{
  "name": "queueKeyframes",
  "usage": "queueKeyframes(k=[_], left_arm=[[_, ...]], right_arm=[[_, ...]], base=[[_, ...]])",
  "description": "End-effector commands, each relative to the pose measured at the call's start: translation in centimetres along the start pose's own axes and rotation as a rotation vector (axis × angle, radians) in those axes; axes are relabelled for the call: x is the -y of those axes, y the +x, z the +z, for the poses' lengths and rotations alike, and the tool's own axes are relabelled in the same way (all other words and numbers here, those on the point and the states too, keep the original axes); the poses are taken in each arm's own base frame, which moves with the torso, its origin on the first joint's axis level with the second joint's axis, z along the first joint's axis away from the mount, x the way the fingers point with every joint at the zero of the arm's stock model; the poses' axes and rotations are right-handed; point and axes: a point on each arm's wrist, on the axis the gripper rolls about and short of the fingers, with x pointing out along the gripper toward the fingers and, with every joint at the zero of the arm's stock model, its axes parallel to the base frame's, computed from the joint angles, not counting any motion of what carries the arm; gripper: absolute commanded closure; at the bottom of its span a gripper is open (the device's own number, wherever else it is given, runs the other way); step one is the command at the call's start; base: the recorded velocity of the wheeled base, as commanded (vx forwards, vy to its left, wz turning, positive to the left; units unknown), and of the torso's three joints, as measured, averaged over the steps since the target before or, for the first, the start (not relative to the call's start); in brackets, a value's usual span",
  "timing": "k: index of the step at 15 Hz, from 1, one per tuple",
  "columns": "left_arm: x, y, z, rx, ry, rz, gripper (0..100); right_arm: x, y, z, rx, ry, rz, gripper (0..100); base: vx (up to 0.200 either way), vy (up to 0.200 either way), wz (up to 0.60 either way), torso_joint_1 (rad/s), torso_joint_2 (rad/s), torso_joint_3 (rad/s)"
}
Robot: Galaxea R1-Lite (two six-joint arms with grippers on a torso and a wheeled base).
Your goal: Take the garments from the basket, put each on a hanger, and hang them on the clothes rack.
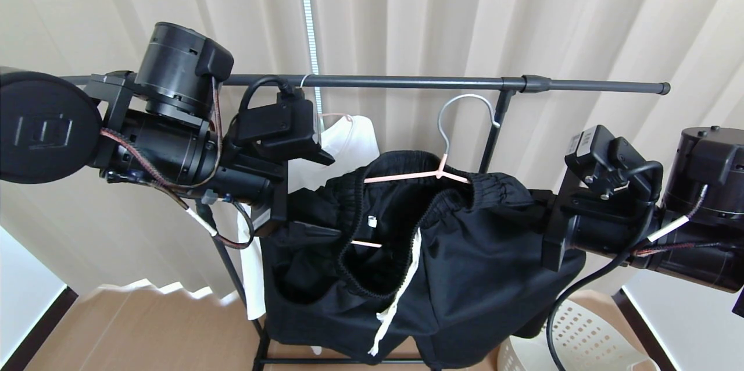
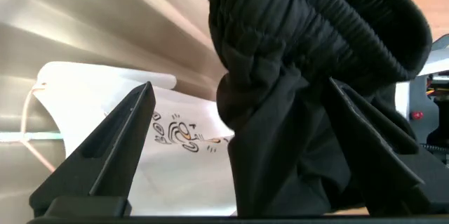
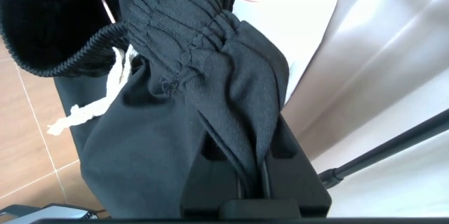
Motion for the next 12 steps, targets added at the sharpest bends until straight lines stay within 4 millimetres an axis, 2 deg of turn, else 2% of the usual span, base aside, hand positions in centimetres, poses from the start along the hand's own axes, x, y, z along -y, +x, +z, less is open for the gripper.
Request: queueKeyframes(k=[1,3,6,12], left_arm=[[-0.1,0.8,0.8,0.019,-0.03,-0.015,0],[0.4,1.4,1.6,0.034,-0.069,-0.037,0],[0.5,2.4,1.5,0.028,-0.073,-0.061,0],[0.6,2.4,1.4,0.024,-0.079,-0.063,0]], right_arm=[[-0.1,0.0,0.0,0.001,-0.001,0.003,100],[-0.1,-0.1,0.1,0.006,-0.002,0.002,100],[-0.3,-0.6,0.4,0.024,-0.008,0.023,100],[-0.4,-1.1,0.7,0.045,-0.016,0.042,100]], base=[[0.0,0.0,0.0,0.0,0.0,0.0],[0.0,0.0,0.0,0.0,0.0,0.0],[0.0,0.0,0.0,0.0,0.0,0.0],[0.0,0.0,0.0,0.0,0.0,0.0]])
